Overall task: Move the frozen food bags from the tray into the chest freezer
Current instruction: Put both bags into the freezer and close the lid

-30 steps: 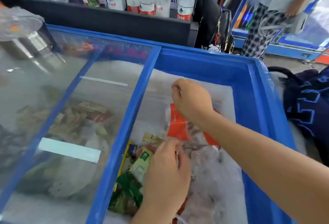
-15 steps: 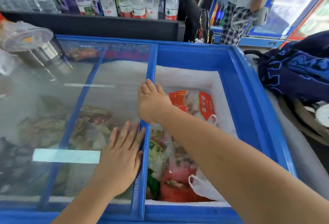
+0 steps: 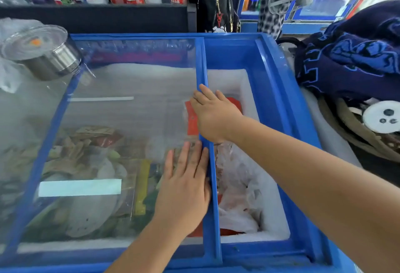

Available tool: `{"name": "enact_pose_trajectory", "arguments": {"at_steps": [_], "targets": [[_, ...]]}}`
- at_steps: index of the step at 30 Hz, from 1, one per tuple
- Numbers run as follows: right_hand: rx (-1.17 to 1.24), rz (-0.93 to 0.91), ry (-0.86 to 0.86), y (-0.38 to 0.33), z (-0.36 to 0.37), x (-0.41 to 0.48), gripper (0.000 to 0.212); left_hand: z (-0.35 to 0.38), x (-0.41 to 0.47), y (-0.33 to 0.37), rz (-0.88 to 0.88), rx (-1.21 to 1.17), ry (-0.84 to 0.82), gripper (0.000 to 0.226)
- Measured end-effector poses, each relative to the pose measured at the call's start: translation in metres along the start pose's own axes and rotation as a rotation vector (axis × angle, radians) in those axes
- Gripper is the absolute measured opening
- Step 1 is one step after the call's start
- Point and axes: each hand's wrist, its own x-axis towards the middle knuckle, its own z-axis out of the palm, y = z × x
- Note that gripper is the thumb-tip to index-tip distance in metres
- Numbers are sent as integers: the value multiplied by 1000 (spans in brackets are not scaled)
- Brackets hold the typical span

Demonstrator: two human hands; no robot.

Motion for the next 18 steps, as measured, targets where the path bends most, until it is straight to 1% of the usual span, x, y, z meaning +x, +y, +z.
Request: {"name": "enact_pose_trajectory", "arguments": {"at_steps": [11, 15, 18], "targets": [[-48, 42, -63, 79, 8, -46, 70, 9, 27, 87, 4, -121, 24, 61], [-82, 88, -89, 113, 12, -66, 71, 14, 40, 125, 16, -176, 69, 62], [-73, 123, -110, 135, 14, -79, 70, 19, 48, 149, 27, -195, 73, 62]]}}
